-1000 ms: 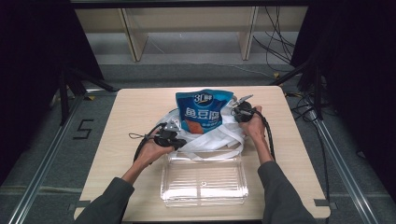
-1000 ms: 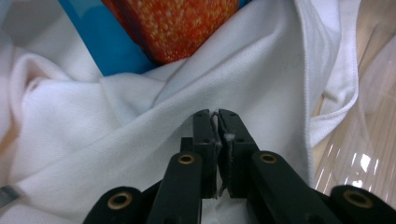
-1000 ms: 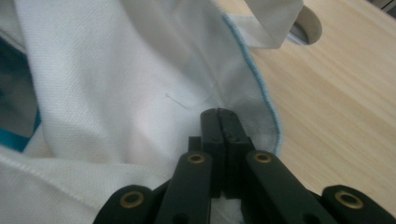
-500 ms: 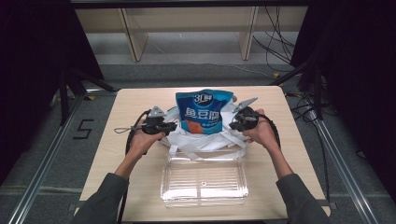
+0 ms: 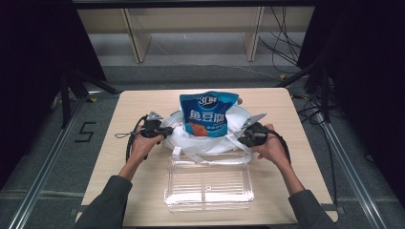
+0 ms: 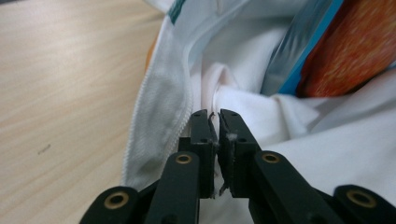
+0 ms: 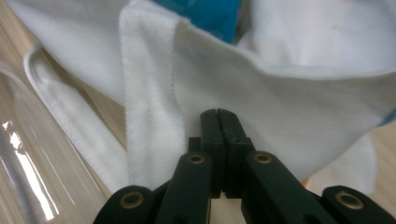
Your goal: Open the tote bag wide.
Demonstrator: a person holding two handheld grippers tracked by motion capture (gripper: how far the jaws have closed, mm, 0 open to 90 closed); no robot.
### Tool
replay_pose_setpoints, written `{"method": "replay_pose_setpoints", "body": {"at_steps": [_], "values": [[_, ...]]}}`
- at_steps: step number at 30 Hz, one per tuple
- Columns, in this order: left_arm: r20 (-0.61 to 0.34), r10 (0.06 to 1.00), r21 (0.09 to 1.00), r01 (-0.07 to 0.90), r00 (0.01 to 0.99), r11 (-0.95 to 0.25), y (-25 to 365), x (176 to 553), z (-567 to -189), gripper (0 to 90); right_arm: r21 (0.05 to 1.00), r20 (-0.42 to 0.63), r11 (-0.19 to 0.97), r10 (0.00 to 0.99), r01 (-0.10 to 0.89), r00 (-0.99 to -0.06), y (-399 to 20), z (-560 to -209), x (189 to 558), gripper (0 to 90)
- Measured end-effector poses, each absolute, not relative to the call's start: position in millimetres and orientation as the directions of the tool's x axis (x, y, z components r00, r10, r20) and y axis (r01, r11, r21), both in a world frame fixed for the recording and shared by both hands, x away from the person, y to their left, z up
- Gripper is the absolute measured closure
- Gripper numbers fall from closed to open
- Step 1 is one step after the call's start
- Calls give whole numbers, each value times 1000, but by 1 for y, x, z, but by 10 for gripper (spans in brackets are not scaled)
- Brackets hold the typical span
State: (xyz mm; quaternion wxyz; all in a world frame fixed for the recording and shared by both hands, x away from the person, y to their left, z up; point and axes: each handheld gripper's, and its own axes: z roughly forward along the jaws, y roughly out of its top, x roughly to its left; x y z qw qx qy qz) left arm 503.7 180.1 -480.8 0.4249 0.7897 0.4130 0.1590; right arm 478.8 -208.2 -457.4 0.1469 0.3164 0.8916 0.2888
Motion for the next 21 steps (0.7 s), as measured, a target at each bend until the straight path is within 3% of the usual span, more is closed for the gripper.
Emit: {"method": "replay_pose_setpoints", "body": {"at_steps": [6,15,21], "values": [[-129,781,846,479,611,-235,185,495,-456,834,693,-57,568,657,444,-752,-222,-433,476,900],[-124,765,866,445,632,-228,191,475,-440,812,733,-73,547,655,405,-752,-226,-421,475,892],[-124,759,866,443,639,-232,196,459,-438,743,745,-51,517,675,422,-736,-226,-417,472,815]]}}
